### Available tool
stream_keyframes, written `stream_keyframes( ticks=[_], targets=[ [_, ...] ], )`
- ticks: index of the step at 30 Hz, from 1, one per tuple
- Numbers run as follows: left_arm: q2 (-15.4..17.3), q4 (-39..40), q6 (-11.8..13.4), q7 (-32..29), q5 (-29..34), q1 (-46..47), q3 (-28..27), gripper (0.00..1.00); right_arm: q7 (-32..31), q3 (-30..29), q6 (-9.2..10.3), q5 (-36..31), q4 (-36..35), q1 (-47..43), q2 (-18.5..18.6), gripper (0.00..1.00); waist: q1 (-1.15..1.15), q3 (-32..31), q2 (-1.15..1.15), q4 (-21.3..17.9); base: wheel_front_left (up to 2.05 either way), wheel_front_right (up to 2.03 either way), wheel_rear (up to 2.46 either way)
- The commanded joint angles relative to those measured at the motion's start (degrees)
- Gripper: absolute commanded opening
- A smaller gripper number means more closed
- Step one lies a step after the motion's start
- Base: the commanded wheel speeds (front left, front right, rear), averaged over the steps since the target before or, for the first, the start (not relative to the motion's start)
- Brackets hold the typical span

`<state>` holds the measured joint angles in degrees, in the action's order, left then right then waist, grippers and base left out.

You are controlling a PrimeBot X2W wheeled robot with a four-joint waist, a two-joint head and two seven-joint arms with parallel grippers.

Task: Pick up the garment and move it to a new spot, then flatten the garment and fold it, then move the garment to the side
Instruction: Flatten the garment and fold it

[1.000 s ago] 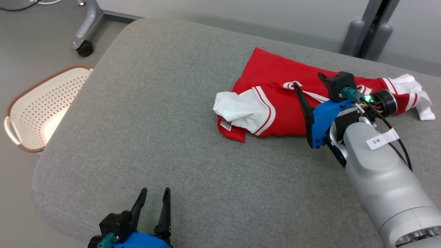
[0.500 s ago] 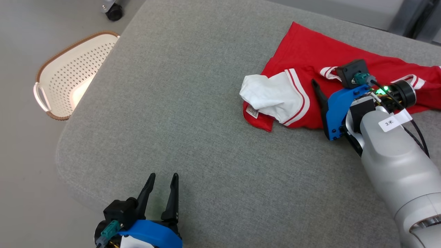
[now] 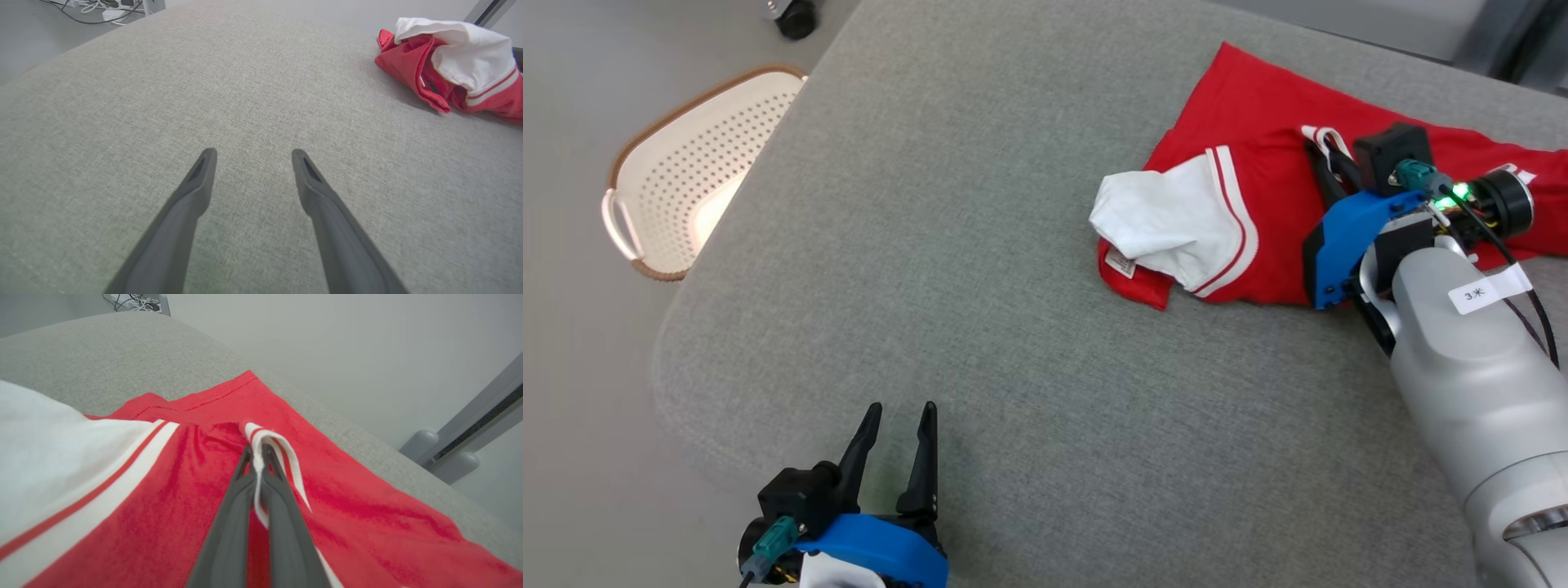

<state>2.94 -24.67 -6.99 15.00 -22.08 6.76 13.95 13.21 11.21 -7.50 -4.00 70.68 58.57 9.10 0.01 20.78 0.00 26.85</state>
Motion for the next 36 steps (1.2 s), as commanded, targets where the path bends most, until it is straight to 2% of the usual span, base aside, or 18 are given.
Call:
stream_keyframes(
  ticks=[1,4,8,16,21,22,23,25,26,30,34,36],
  targets=[
    [0.0,0.1,0.5,0.2,0.6,0.3,-0.5,1.00,1.0,-0.4,0.01,-0.1,-1.2,-0.2,-0.7,0.00,-0.01,-1.0,0.00,-1.2,0.00,0.00,0.00],
    [0.0,-0.1,0.3,0.2,1.6,-0.4,-1.4,1.00,1.9,-1.2,0.01,1.0,-4.1,-2.1,-1.8,0.00,-0.01,-3.1,0.00,-3.7,0.00,0.00,0.00],
    [-0.1,-0.1,0.1,0.2,3.1,-1.1,-2.7,1.00,2.0,-1.3,0.01,4.0,-15.7,-7.4,-2.7,0.00,-0.01,-6.5,0.00,-8.0,0.00,0.00,0.00],
    [0.0,-0.3,-0.1,0.2,5.4,-3.2,-5.5,1.00,2.0,-0.8,0.02,11.7,-38.0,-25.8,2.2,0.00,-0.01,-12.9,0.00,-17.7,0.00,0.00,0.00],
    [0.0,-0.5,-0.2,0.2,5.9,-4.5,-6.6,1.00,2.0,-1.9,0.01,14.3,-44.4,-36.0,6.8,0.00,-0.01,-14.8,0.00,-22.5,0.00,0.00,0.00],
    [0.0,-0.5,-0.2,0.2,5.9,-4.7,-6.6,1.00,2.0,-2.1,0.02,14.6,-44.6,-37.9,7.7,0.04,-0.01,-15.0,0.00,-23.1,0.00,0.00,0.00],
    [0.0,-0.6,-0.3,0.2,5.8,-4.9,-6.5,1.00,2.0,-2.3,0.02,15.0,-44.1,-39.6,8.3,0.17,-0.01,-15.2,0.00,-23.6,0.00,0.00,0.00],
    [0.0,-0.8,-0.3,0.2,5.6,-5.3,-6.4,1.00,2.0,-3.2,0.02,16.0,-42.4,-42.5,9.0,0.51,-0.01,-15.4,0.00,-24.3,0.00,0.00,0.00],
    [0.0,-0.8,-0.3,0.2,5.6,-5.4,-6.3,1.00,2.0,-3.5,0.02,16.2,-41.5,-43.3,9.2,1.00,-0.01,-15.5,0.00,-24.5,0.00,0.00,0.00],
    [0.0,-0.8,-0.4,0.2,5.7,-5.4,-5.9,1.00,-0.2,-6.6,0.02,14.8,-36.8,-45.2,10.2,1.00,-0.01,-15.3,0.00,-24.7,0.00,0.00,0.00],
    [0.0,-0.9,-0.4,0.2,6.3,-5.3,-6.2,1.00,0.6,-10.1,0.01,12.4,-35.9,-43.0,8.1,1.00,-0.01,-14.8,0.00,-24.1,0.00,0.00,0.00],
    [0.0,-0.9,-0.5,0.2,6.6,-5.1,-6.3,1.00,0.8,-9.9,0.02,11.3,-36.6,-41.5,7.2,1.00,-0.01,-14.4,0.00,-23.5,0.00,0.00,0.00]
  ],
)
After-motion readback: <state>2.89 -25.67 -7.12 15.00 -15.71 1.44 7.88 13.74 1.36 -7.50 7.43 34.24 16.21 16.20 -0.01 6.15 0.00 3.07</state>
